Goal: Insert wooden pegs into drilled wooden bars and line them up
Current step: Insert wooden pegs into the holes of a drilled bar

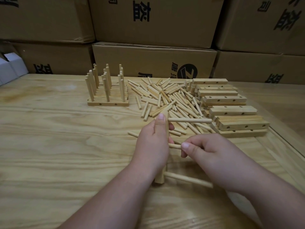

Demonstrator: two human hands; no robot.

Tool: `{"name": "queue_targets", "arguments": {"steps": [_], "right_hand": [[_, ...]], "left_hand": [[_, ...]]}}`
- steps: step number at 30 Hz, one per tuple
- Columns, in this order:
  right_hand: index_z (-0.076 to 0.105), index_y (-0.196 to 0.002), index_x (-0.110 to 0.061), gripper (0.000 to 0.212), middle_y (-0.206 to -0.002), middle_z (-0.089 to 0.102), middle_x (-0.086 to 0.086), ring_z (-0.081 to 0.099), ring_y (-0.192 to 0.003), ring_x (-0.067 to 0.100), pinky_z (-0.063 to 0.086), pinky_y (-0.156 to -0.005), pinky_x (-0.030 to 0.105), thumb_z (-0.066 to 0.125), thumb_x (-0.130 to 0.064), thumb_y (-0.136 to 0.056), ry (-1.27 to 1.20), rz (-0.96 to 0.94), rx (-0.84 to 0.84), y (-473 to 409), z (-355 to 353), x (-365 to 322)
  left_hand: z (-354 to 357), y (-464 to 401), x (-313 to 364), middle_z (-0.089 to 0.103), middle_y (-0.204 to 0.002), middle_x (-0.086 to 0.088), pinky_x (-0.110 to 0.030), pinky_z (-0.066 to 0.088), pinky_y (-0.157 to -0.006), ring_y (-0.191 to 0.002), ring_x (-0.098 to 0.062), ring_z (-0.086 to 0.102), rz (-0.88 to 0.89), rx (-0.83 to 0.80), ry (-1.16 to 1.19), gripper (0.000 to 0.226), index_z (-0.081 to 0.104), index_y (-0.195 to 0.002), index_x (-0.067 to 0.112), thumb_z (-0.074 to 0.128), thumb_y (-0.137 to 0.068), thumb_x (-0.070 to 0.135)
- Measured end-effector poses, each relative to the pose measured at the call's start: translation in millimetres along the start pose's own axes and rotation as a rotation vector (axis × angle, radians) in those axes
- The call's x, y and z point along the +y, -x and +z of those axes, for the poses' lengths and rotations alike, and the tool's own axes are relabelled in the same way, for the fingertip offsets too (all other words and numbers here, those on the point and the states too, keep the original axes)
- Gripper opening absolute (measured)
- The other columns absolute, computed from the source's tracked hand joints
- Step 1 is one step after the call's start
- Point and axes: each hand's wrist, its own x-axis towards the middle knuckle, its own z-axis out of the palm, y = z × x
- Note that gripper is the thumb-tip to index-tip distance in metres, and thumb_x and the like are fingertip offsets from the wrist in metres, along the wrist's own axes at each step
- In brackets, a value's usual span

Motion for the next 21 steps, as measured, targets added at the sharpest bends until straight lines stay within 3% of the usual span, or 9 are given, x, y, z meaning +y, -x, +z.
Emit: {"name": "queue_targets", "arguments": {"steps": [3,6,10,18,21], "right_hand": [[0.066,-0.084,-0.043,0.016,-0.044,0.047,-0.011,0.043,-0.043,0.004,0.033,-0.044,0.022,0.054,-0.045,-0.094,0.076,-0.022,0.010,0,-3,-3],[0.068,-0.077,-0.035,0.023,-0.045,0.050,-0.013,0.047,-0.046,0.002,0.037,-0.047,0.017,0.055,-0.044,-0.094,0.076,-0.010,0.022,0,-2,-4],[0.068,-0.082,-0.042,0.018,-0.045,0.045,-0.013,0.042,-0.045,0.003,0.030,-0.044,0.019,0.056,-0.042,-0.095,0.006,-0.005,-0.010,-3,-1,0],[0.073,-0.080,-0.030,0.023,-0.044,0.039,-0.014,0.035,-0.044,0.001,0.030,-0.052,0.026,0.058,-0.037,-0.096,-0.140,0.038,-0.063,-8,0,7],[0.071,-0.080,-0.036,0.022,-0.045,0.041,-0.014,0.037,-0.046,0.002,0.033,-0.052,0.027,0.057,-0.041,-0.095,-0.092,0.019,-0.046,-7,0,7]], "left_hand": [[1,2,1,0.058,-0.055,0.013,-0.022,0.036,-0.054,-0.051,0.003,0.053,0.010,-0.014,-0.034,0.050,0.064,-0.081,0.028,0.029,-0.105,0.053],[1,2,1,0.057,-0.054,0.012,-0.028,0.037,-0.057,-0.049,0.002,0.051,0.002,0.001,-0.008,0.050,0.064,-0.080,0.027,0.030,-0.106,0.052],[0,1,-1,0.058,-0.054,0.009,-0.032,0.041,-0.061,-0.048,-0.002,0.051,-0.017,0.002,0.026,0.050,0.065,-0.081,0.025,0.031,-0.106,0.051],[0,2,1,0.057,-0.054,0.008,-0.036,0.044,-0.059,-0.047,-0.004,0.051,-0.038,0.008,0.042,0.051,0.066,-0.082,0.024,0.031,-0.107,0.051],[0,3,2,0.057,-0.055,0.008,-0.035,0.042,-0.059,-0.048,-0.006,0.051,-0.036,0.006,0.047,0.051,0.066,-0.082,0.024,0.031,-0.107,0.051]]}}
